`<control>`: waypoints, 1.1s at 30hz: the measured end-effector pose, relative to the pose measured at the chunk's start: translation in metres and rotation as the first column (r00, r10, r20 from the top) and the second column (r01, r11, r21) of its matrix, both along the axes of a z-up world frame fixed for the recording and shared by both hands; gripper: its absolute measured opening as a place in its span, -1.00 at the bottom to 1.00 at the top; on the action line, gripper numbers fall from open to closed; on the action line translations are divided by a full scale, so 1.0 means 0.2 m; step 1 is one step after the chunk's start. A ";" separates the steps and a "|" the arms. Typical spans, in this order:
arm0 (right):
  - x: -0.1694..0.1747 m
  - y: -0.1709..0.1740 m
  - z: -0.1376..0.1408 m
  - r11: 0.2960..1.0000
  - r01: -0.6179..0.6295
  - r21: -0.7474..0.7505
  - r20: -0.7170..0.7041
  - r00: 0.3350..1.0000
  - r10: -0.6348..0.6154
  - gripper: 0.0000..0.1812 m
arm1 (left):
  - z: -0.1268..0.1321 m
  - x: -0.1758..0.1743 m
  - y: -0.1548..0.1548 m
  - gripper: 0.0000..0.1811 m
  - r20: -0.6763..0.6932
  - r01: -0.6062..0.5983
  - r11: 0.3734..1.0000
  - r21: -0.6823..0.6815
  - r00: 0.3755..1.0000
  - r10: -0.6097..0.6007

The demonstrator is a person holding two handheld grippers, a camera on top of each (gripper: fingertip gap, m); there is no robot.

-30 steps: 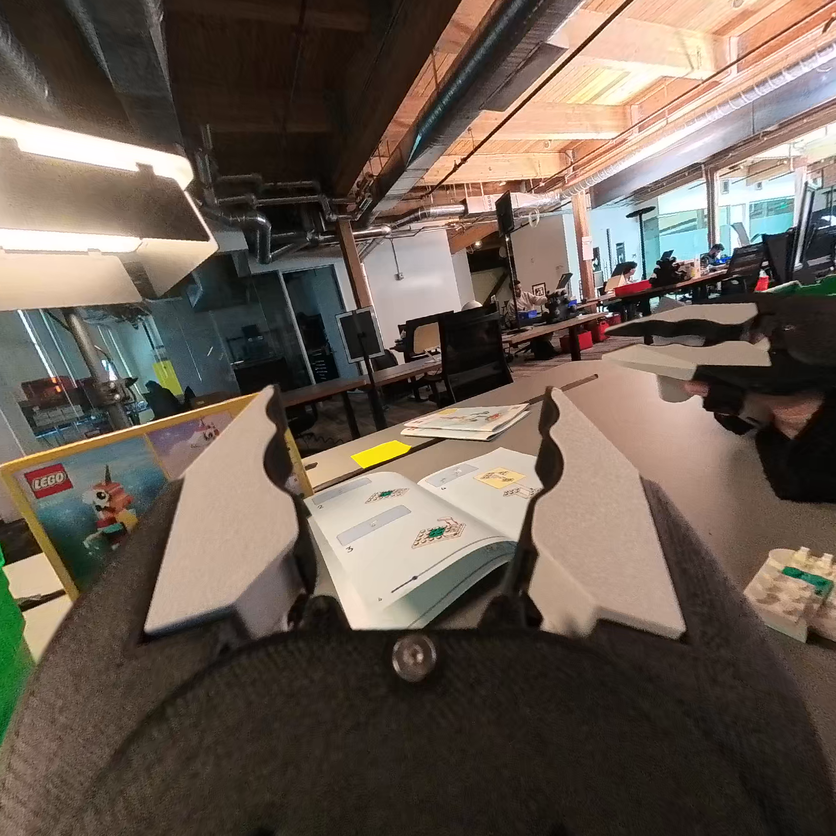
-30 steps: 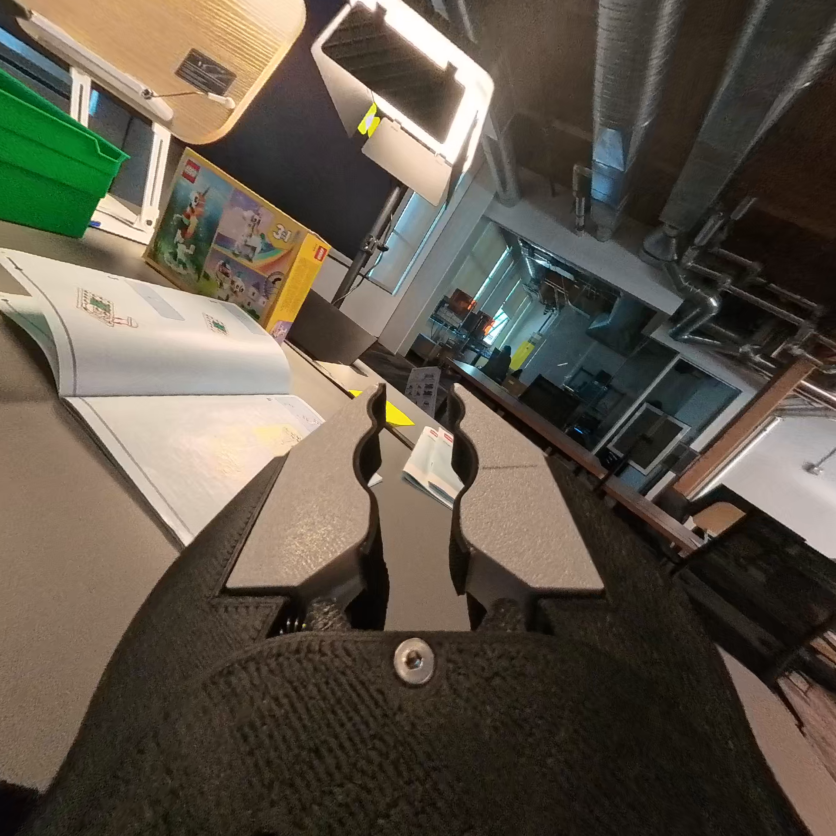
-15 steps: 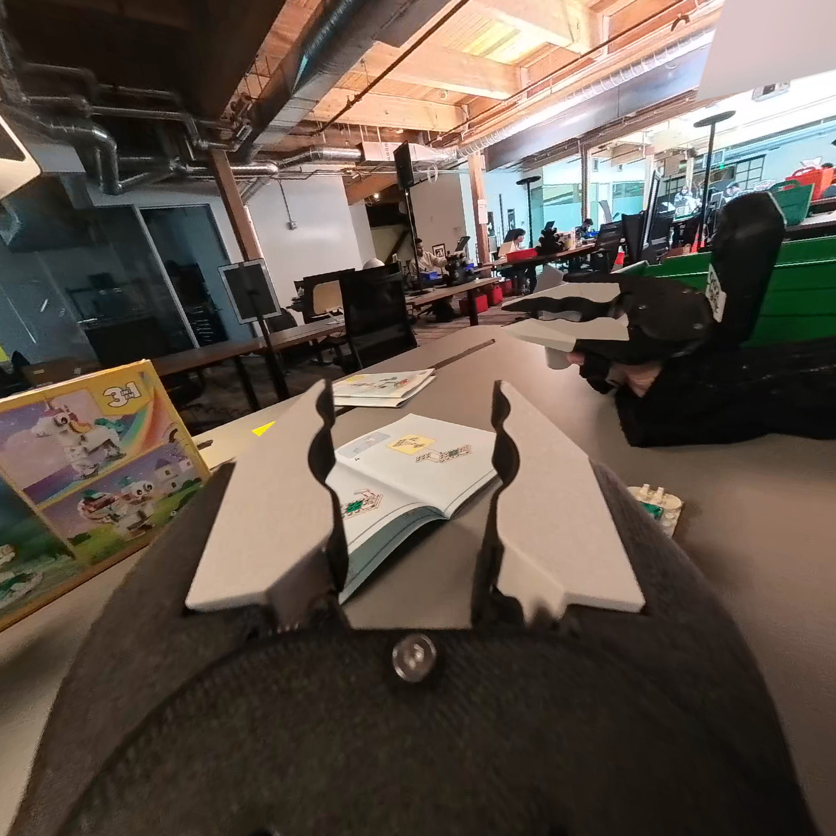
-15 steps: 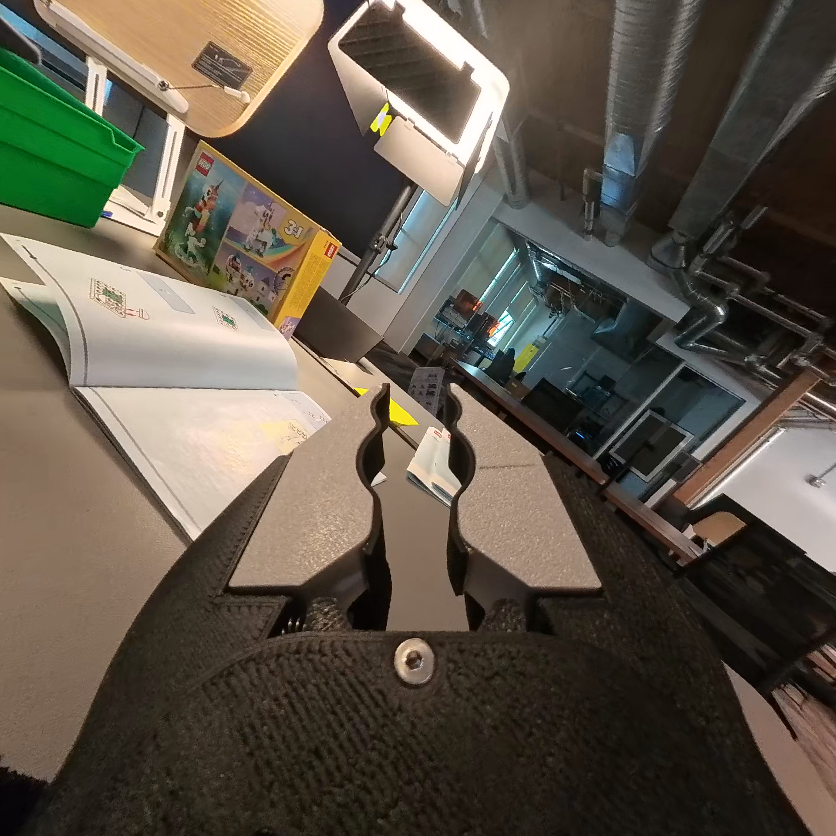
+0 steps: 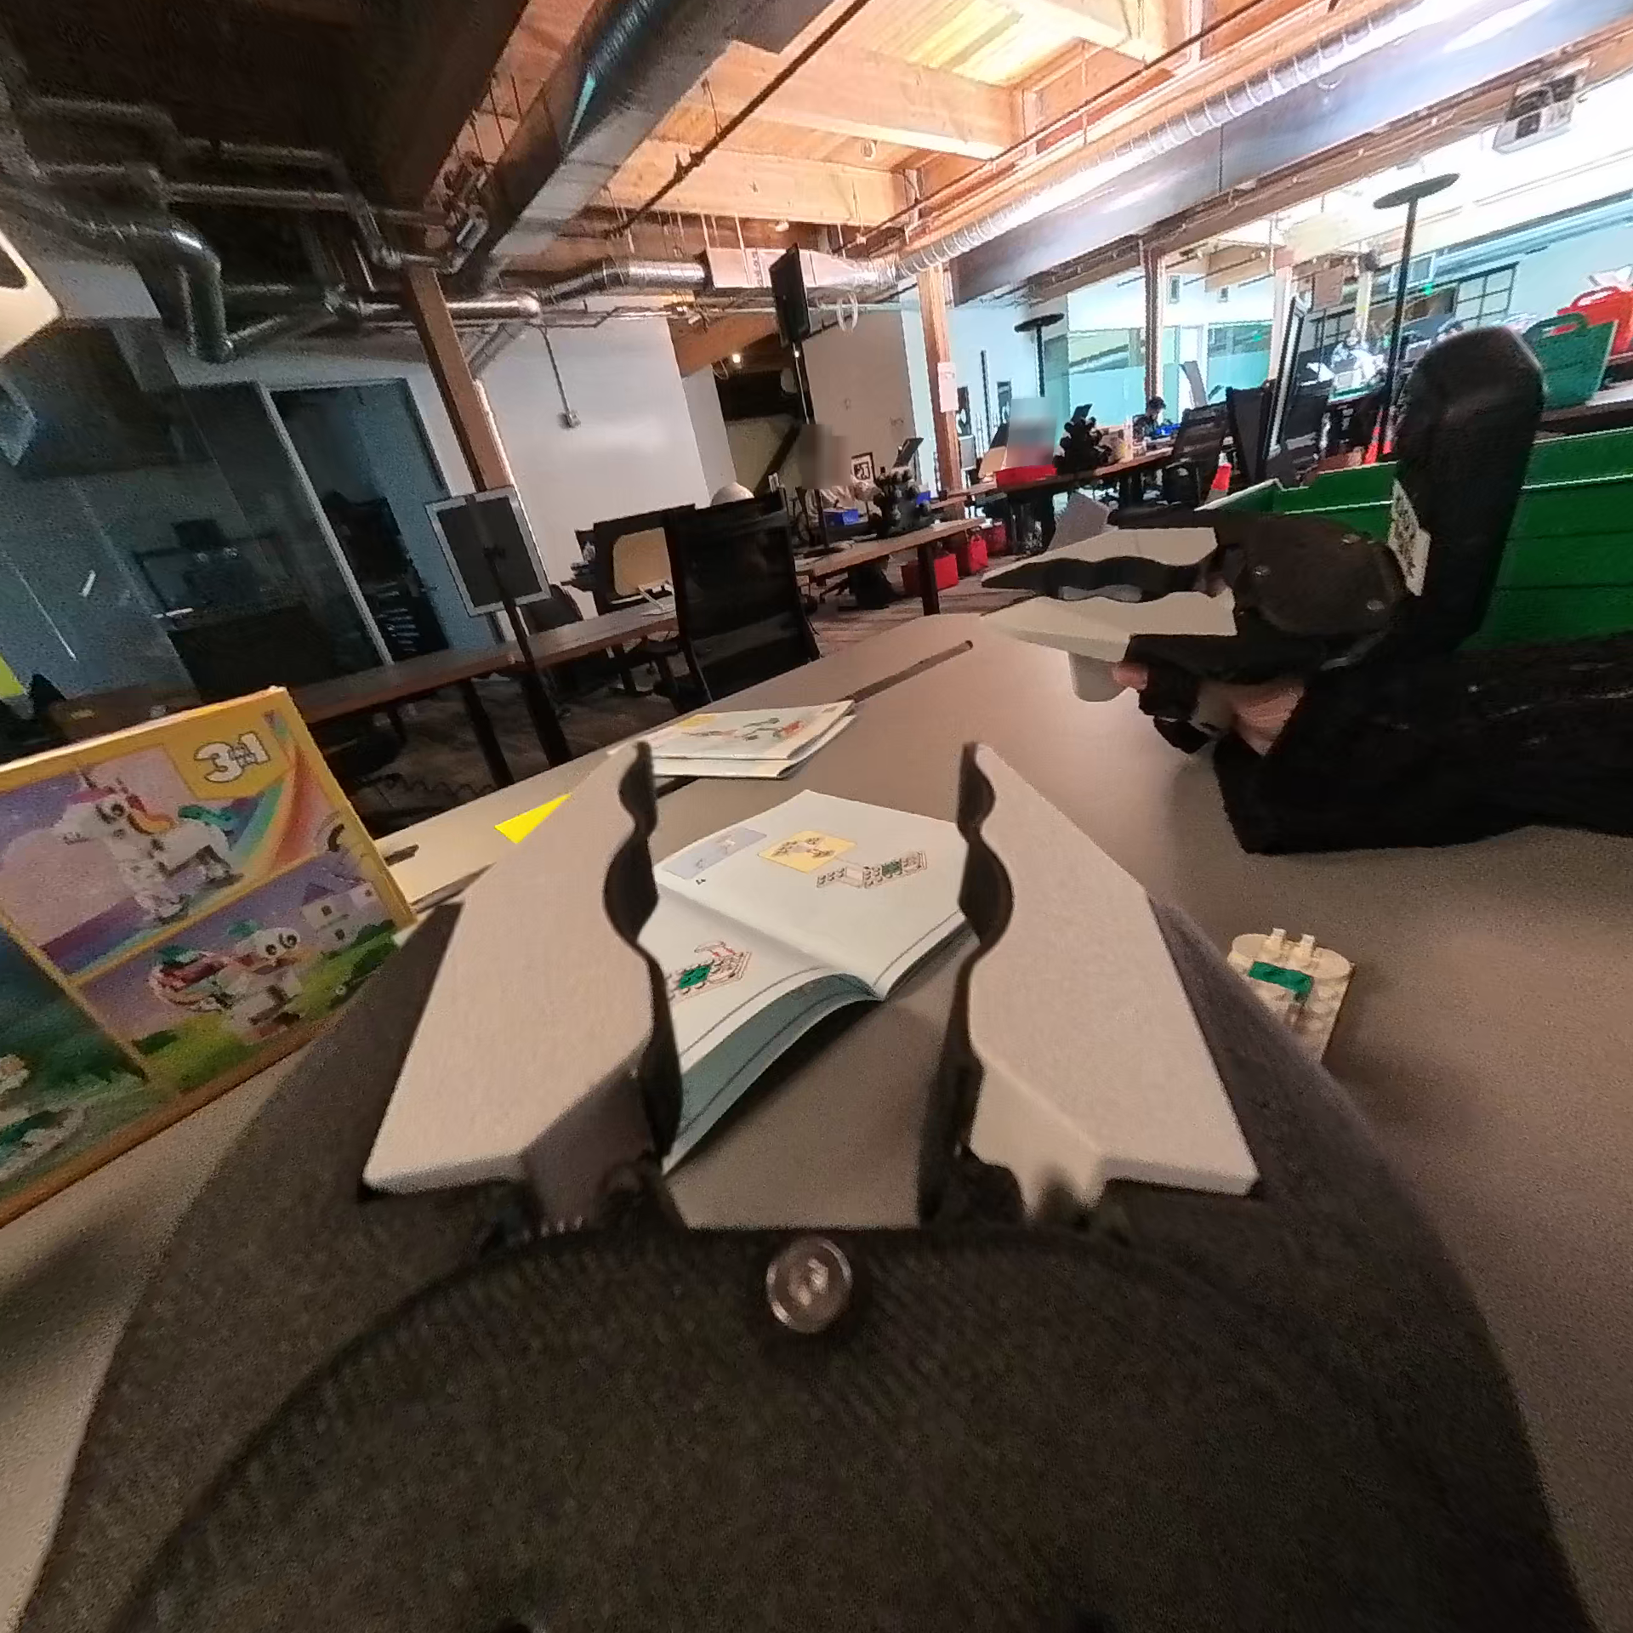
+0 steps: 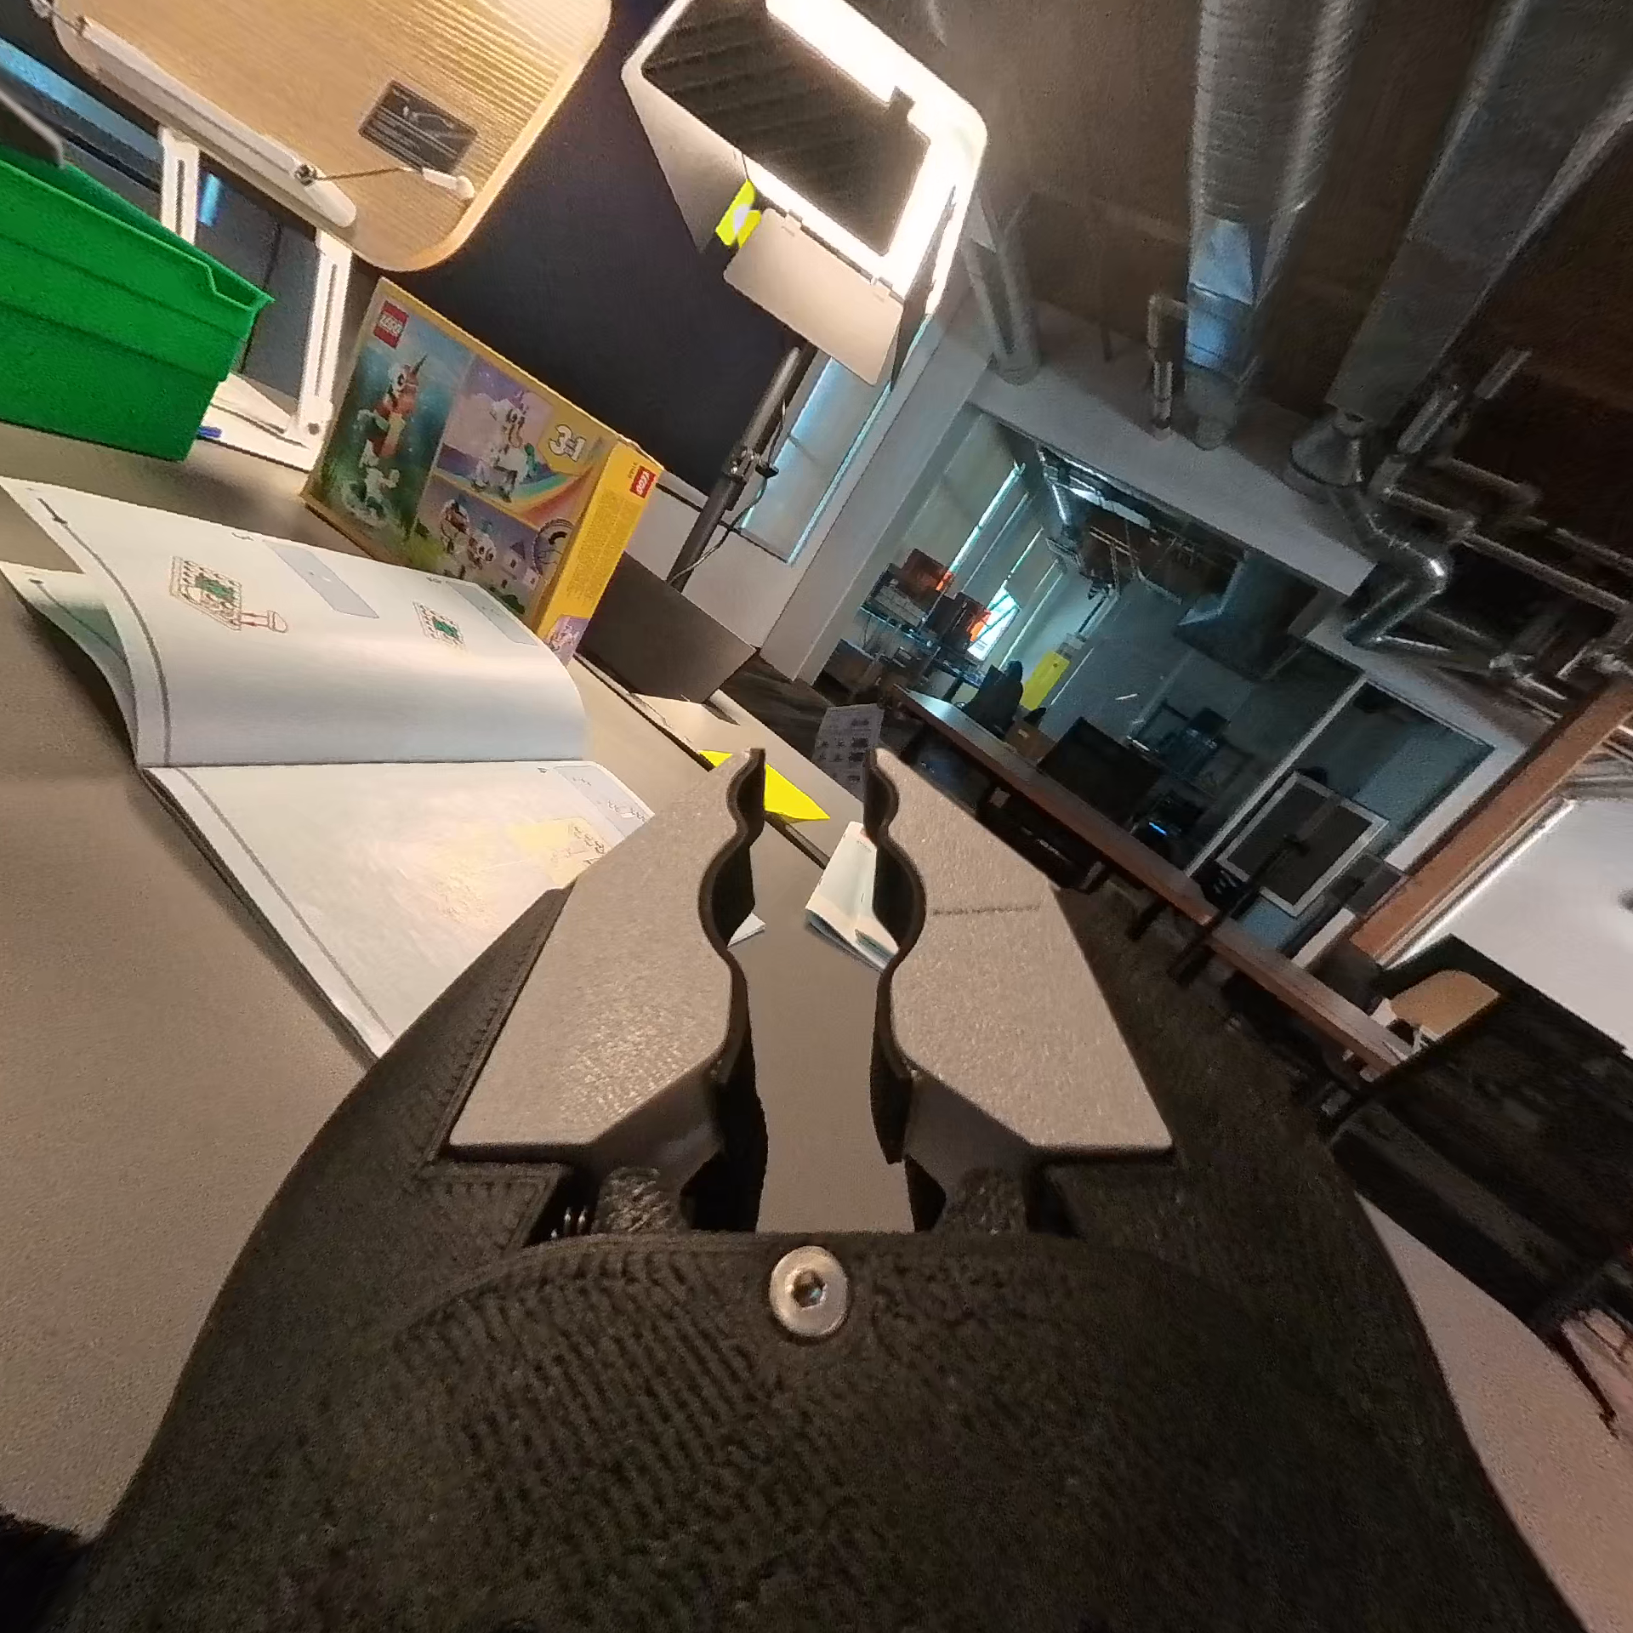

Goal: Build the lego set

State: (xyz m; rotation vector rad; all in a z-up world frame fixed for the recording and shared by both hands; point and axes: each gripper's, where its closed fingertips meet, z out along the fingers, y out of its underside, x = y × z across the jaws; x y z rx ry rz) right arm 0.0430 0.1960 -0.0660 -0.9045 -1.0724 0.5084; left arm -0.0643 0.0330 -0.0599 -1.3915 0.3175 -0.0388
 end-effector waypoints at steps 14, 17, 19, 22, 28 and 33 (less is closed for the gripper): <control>0.00 0.01 0.00 1.000 -0.001 -0.016 -0.003 1.000 0.001 -0.78 | -0.02 0.03 0.00 -0.26 0.009 0.028 0.999 -0.016 1.000 -0.027; 0.00 0.01 0.00 1.000 -0.003 -0.019 -0.001 1.000 0.003 -0.78 | -0.02 0.03 0.00 -0.28 0.023 0.039 0.999 -0.031 0.999 -0.038; -0.01 0.01 -0.01 1.000 -0.005 -0.022 0.002 1.000 0.005 -0.81 | -0.03 0.03 0.00 -0.29 0.033 0.045 0.998 -0.040 0.998 -0.044; -0.01 0.01 -0.02 0.999 -0.015 -0.039 0.013 1.000 0.015 -0.82 | -0.03 0.03 0.00 -0.29 0.045 0.047 0.998 -0.042 0.998 -0.046; -0.01 0.01 -0.02 0.999 -0.019 -0.051 0.003 1.000 0.020 -0.81 | -0.03 0.03 0.00 -0.34 0.040 0.057 0.998 -0.039 0.998 -0.056; -0.01 0.01 -0.02 0.999 -0.022 -0.047 0.008 1.000 0.022 -0.81 | -0.03 0.04 0.00 -0.35 0.026 0.064 0.997 -0.035 0.998 -0.063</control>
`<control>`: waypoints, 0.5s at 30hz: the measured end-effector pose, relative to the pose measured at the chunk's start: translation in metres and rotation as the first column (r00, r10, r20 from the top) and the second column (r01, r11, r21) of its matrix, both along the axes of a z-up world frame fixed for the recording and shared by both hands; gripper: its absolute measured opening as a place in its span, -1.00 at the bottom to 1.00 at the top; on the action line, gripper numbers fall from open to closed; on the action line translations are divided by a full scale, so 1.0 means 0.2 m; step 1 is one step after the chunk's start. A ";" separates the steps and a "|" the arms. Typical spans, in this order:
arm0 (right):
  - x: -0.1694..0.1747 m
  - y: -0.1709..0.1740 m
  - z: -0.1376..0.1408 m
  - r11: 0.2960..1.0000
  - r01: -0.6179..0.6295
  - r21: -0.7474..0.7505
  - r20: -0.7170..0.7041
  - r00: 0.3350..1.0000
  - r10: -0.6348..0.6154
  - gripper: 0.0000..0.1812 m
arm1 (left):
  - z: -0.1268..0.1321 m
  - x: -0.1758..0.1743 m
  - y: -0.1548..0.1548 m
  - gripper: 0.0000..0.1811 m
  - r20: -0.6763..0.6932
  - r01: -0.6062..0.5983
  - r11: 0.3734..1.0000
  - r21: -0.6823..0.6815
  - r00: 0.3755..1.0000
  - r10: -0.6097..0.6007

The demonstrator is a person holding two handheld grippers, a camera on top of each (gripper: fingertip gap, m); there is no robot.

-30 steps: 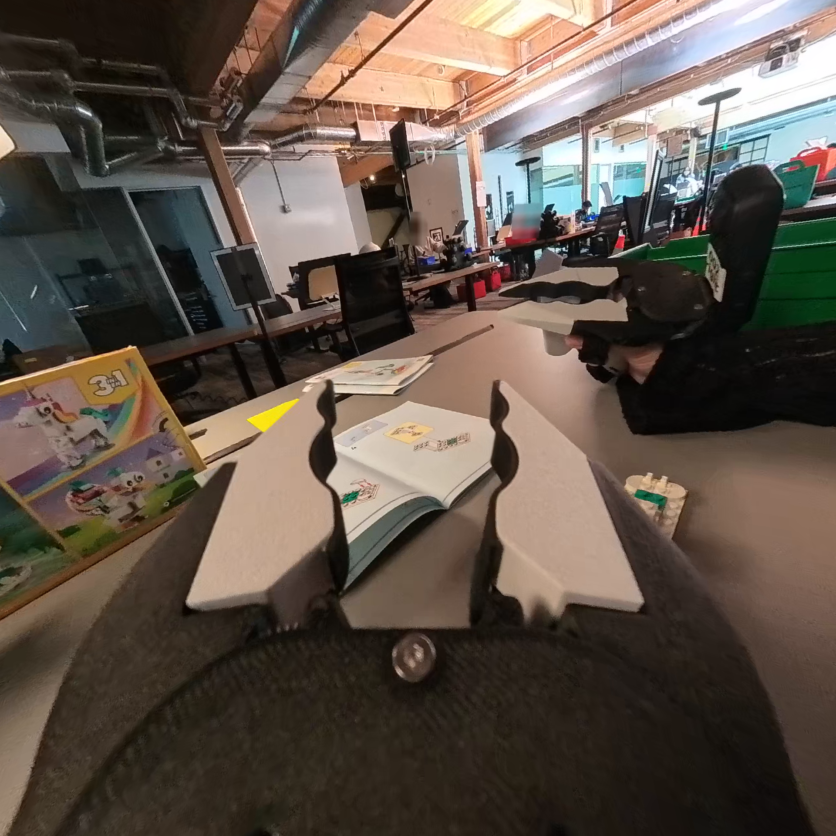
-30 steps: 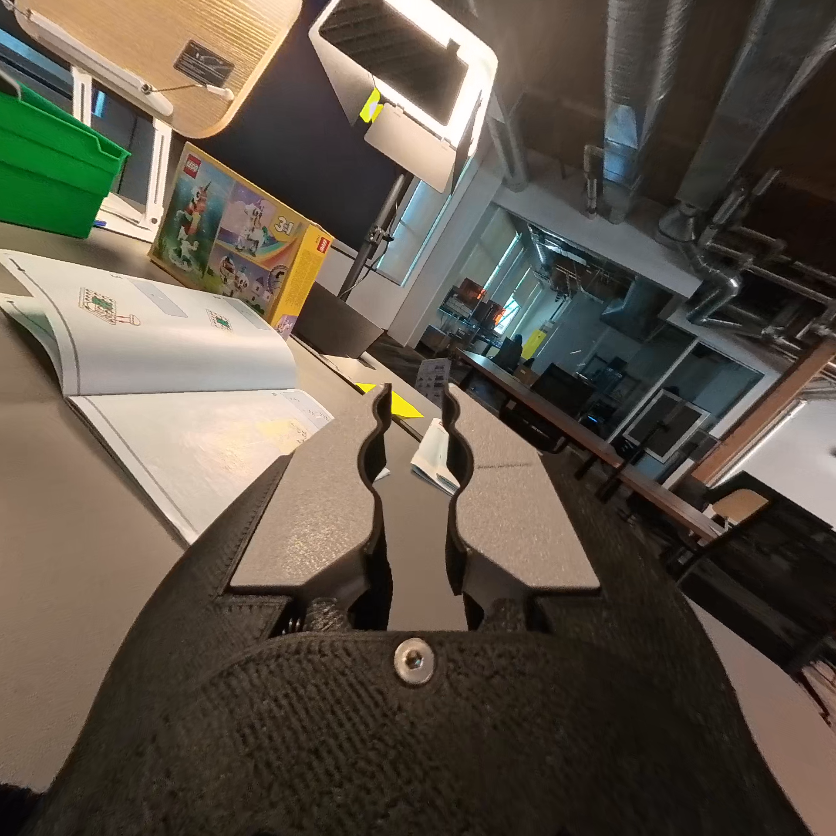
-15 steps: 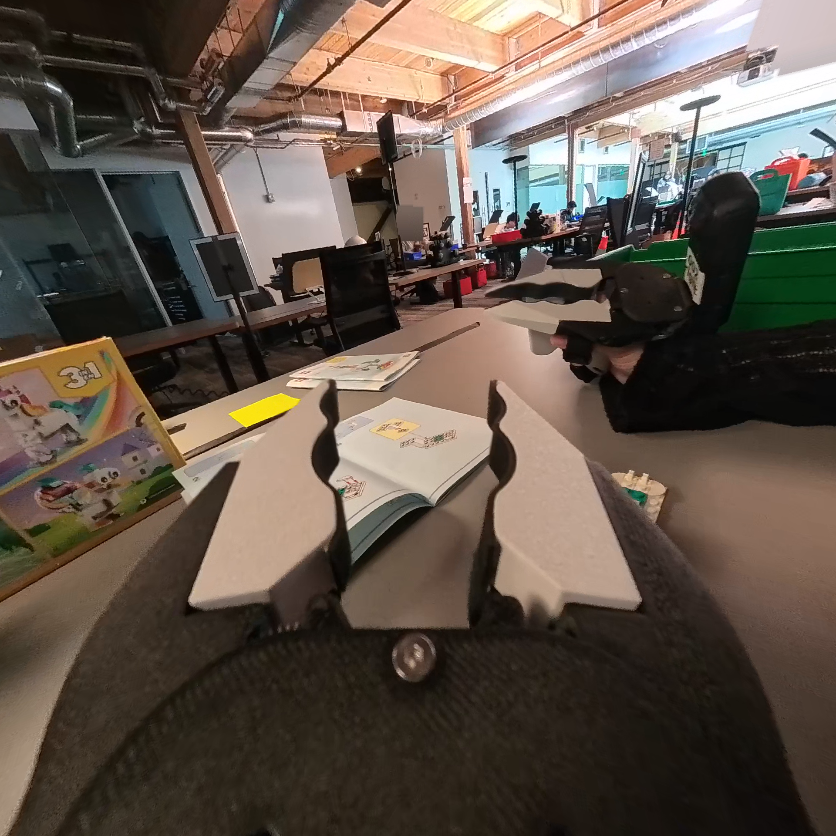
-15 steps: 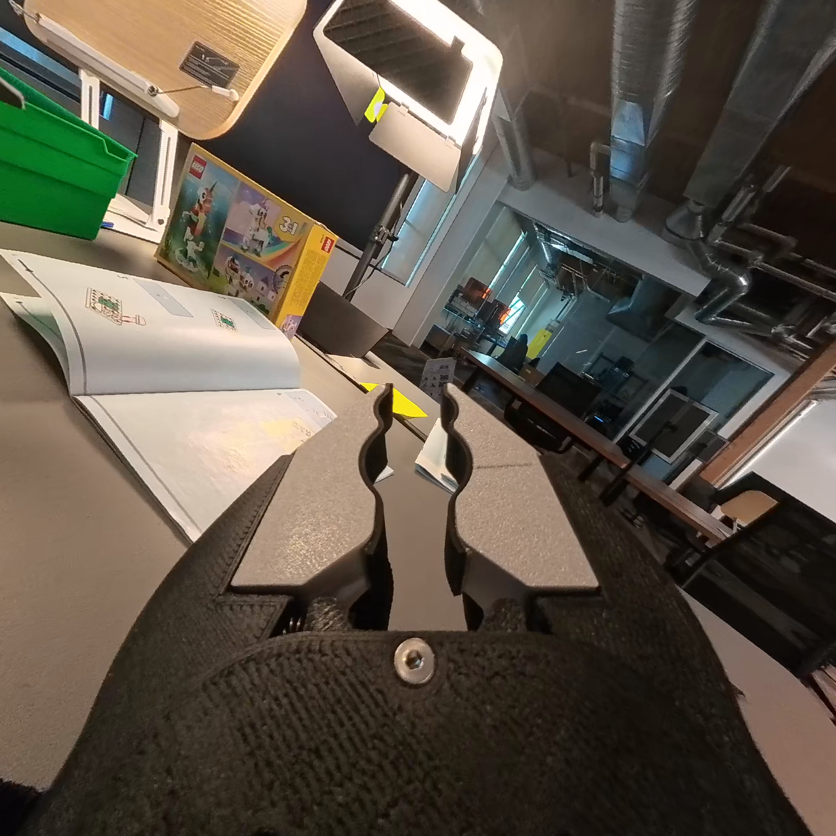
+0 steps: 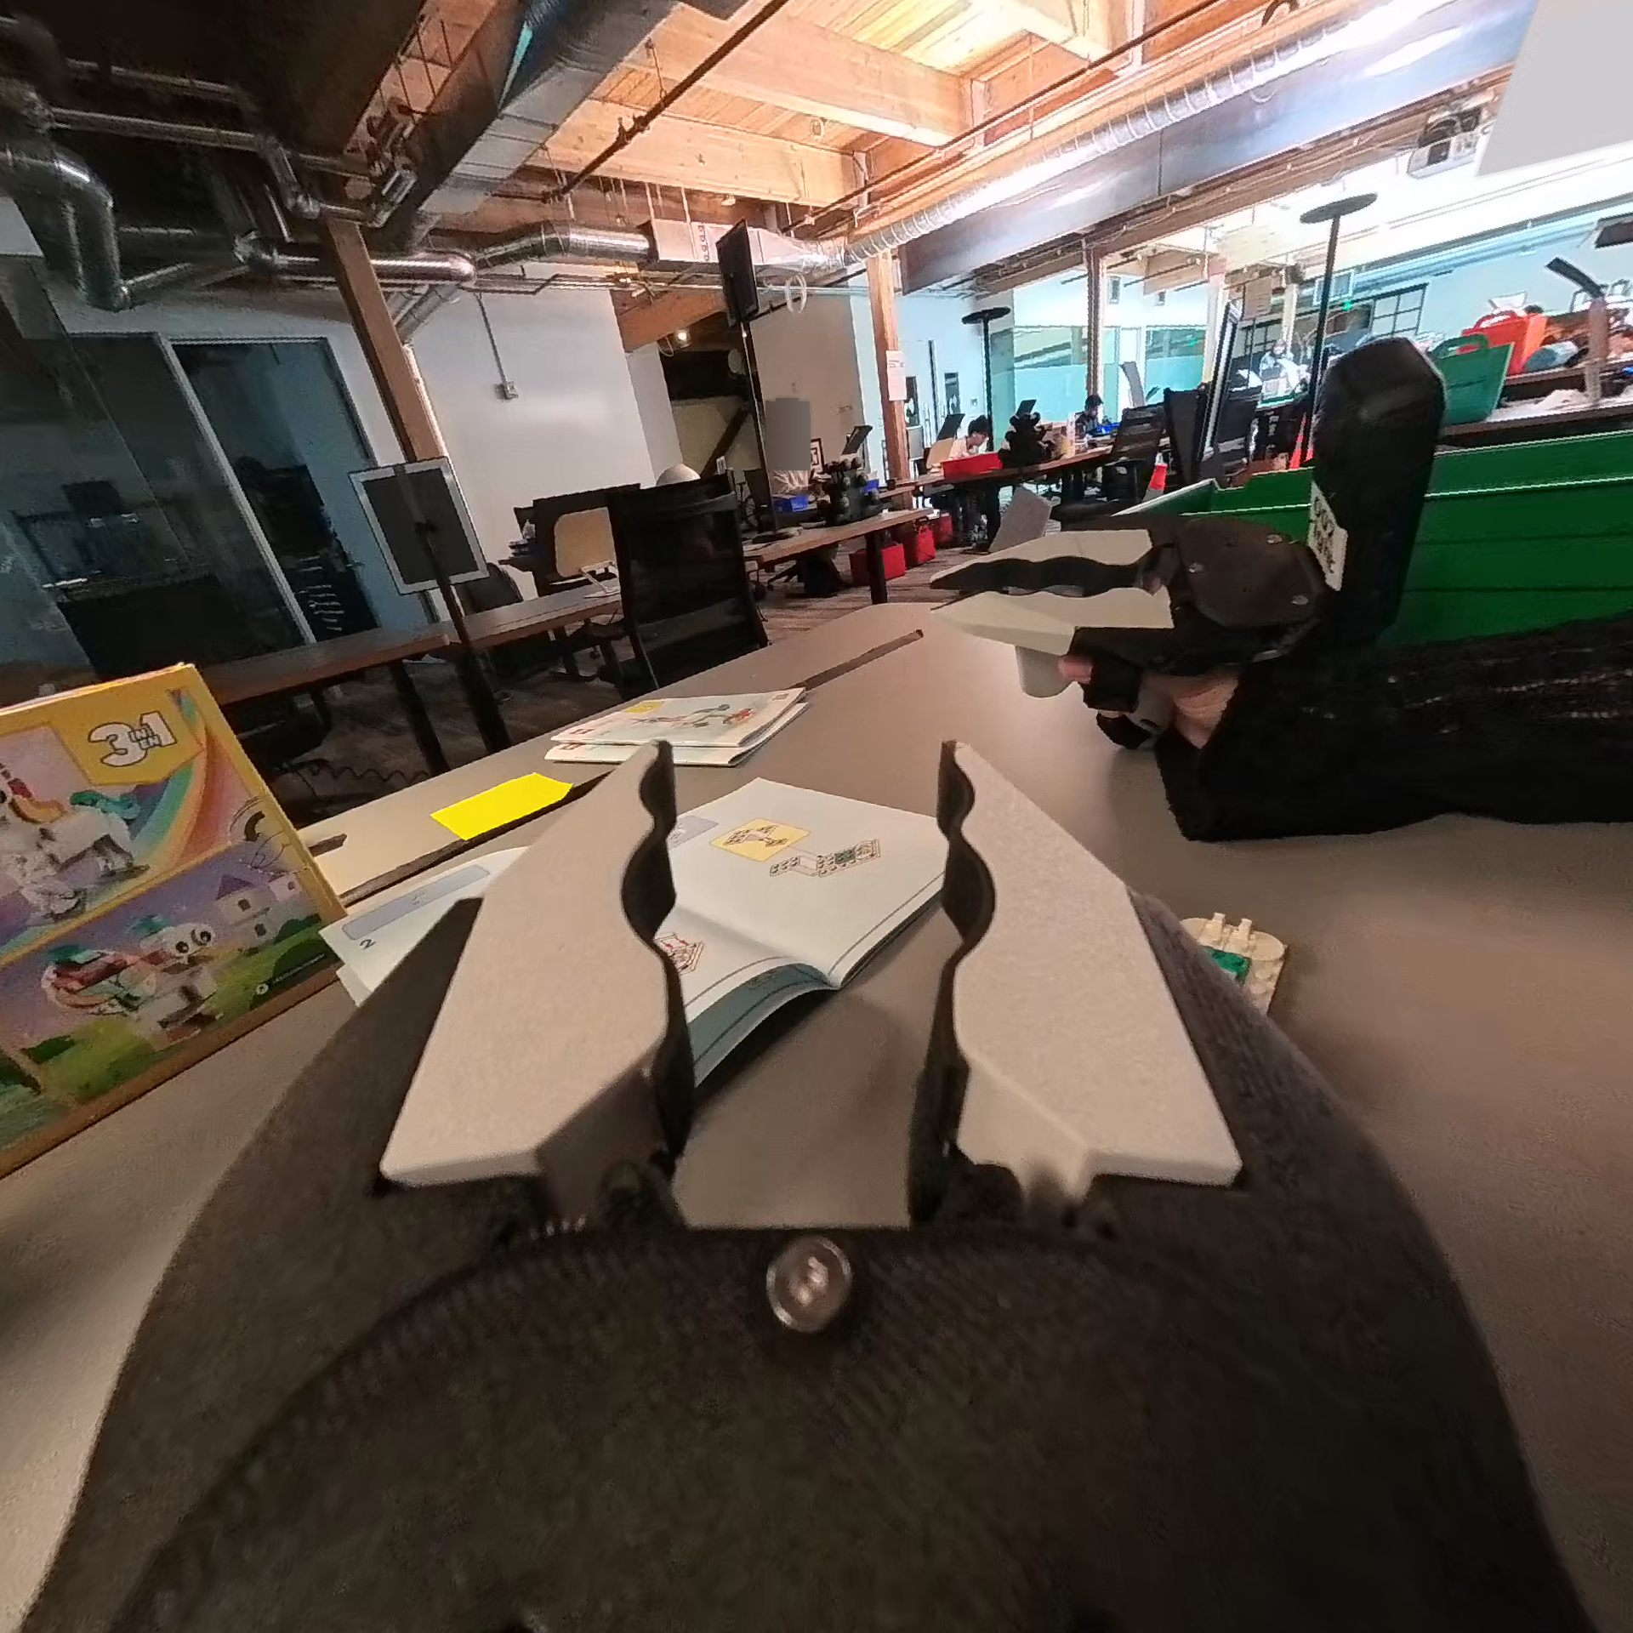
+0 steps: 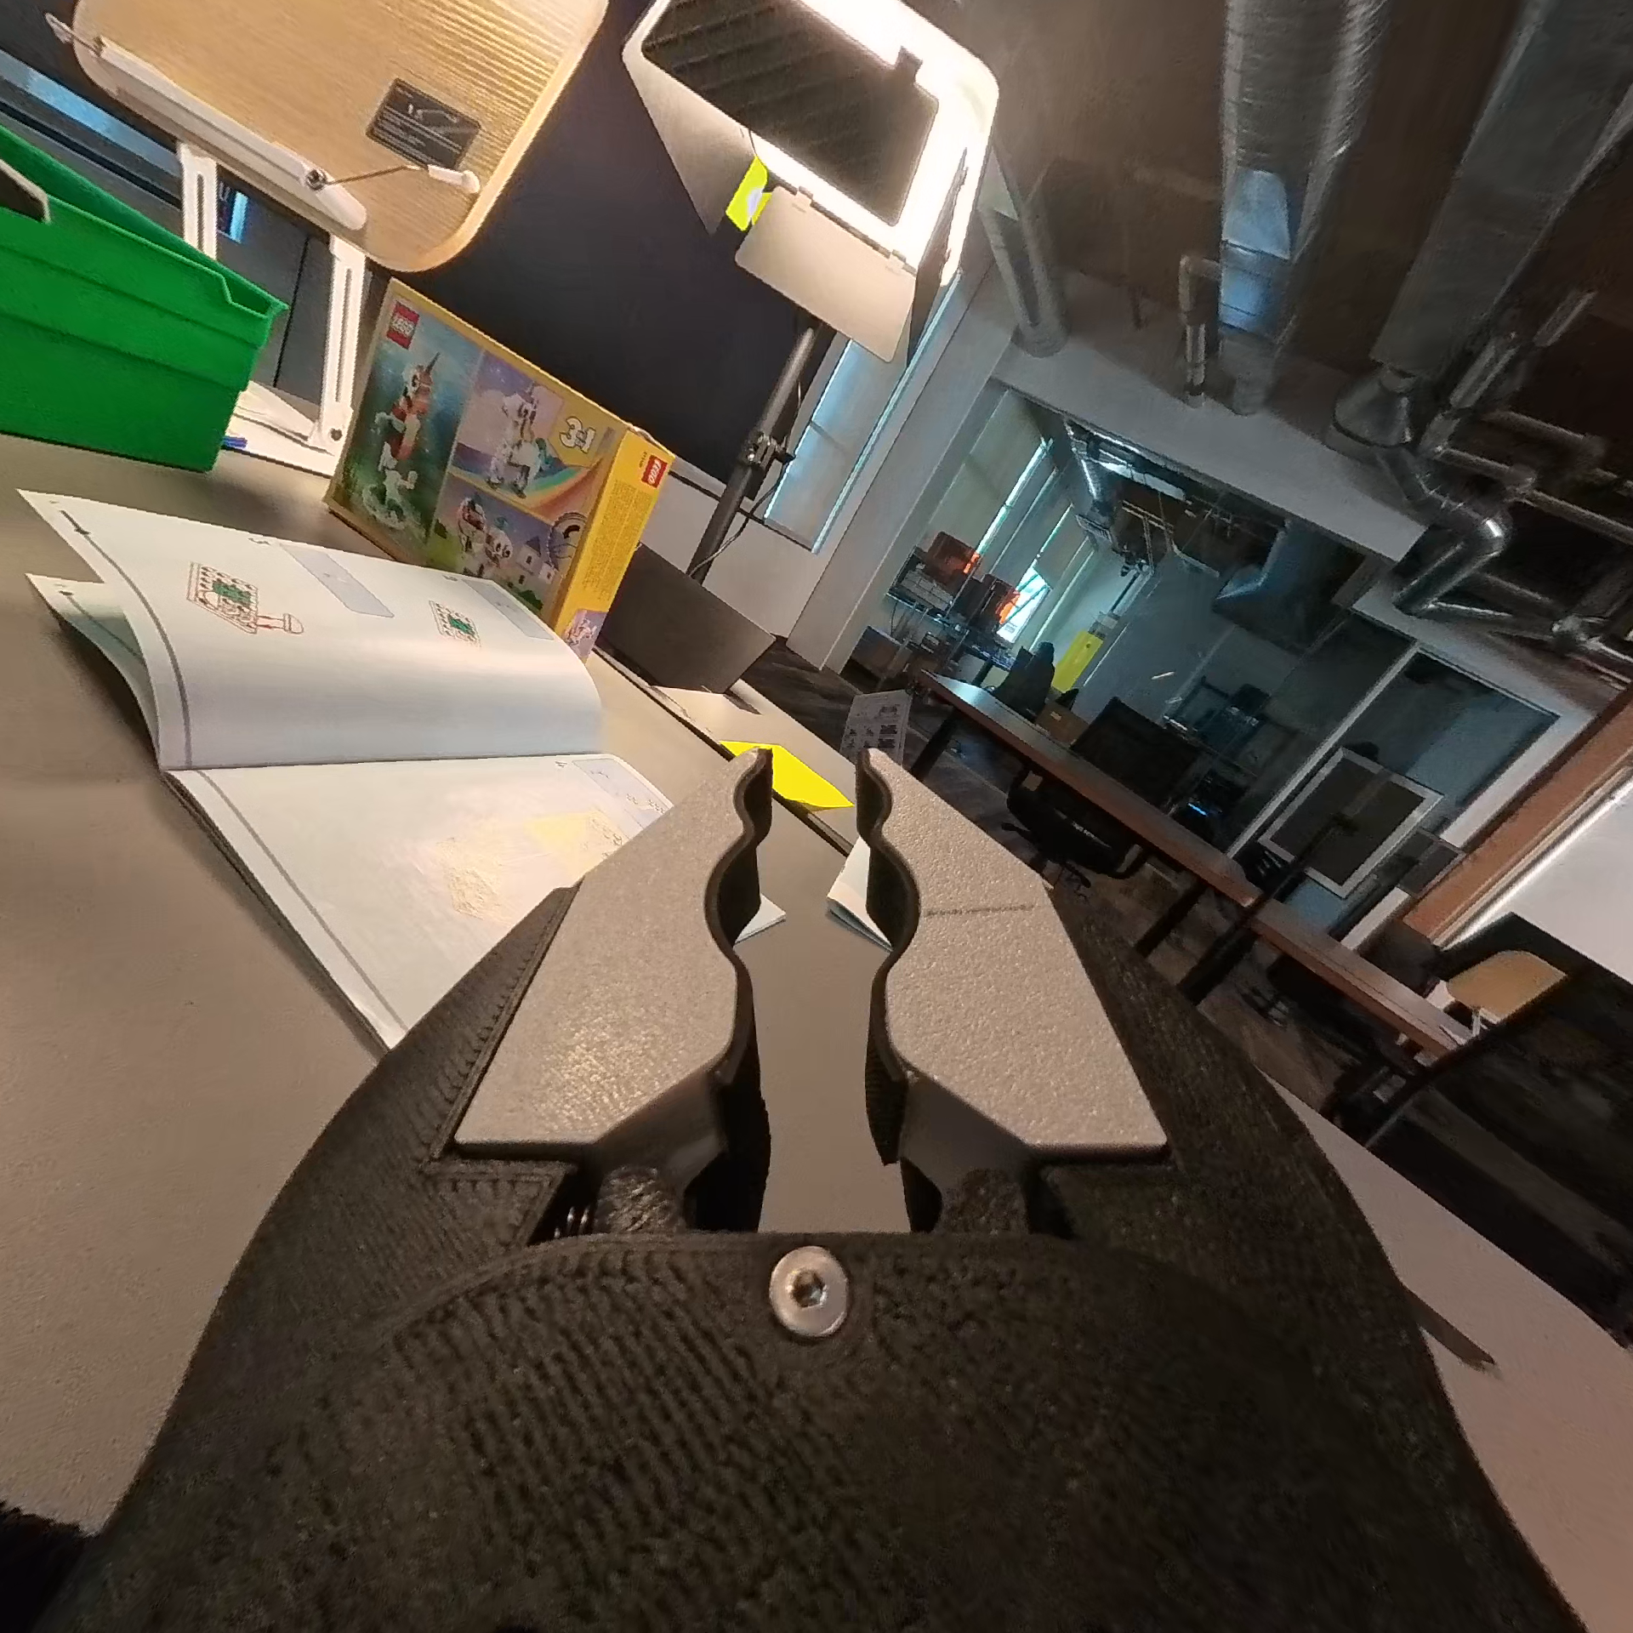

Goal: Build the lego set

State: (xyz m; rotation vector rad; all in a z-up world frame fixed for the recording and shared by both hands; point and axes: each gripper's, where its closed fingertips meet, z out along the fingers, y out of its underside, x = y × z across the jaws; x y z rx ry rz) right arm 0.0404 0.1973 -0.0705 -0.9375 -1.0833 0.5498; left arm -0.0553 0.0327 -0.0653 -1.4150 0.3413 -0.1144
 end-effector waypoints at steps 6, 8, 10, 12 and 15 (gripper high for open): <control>0.00 0.00 0.00 1.000 -0.001 -0.006 -0.008 1.000 0.000 -0.81 | 0.00 0.01 0.00 -0.36 -0.012 0.001 1.000 0.006 1.000 -0.001; 0.00 0.01 0.01 1.000 0.000 -0.008 -0.010 1.000 0.000 -0.81 | 0.00 0.01 0.00 -0.36 -0.019 0.000 1.000 0.009 1.000 0.000; 0.00 0.01 0.01 1.000 0.000 -0.007 -0.010 1.000 0.000 -0.81 | 0.00 0.01 0.00 -0.36 -0.023 0.000 1.000 0.007 1.000 0.000; 0.00 0.00 0.00 1.000 0.000 -0.005 -0.008 1.000 0.000 -0.81 | 0.00 0.01 0.00 -0.36 -0.025 0.002 1.000 0.006 1.000 -0.001; 0.00 0.00 0.00 1.000 -0.001 -0.004 -0.007 1.000 0.001 -0.81 | 0.00 0.02 0.00 -0.37 -0.025 0.003 1.000 0.005 1.000 -0.003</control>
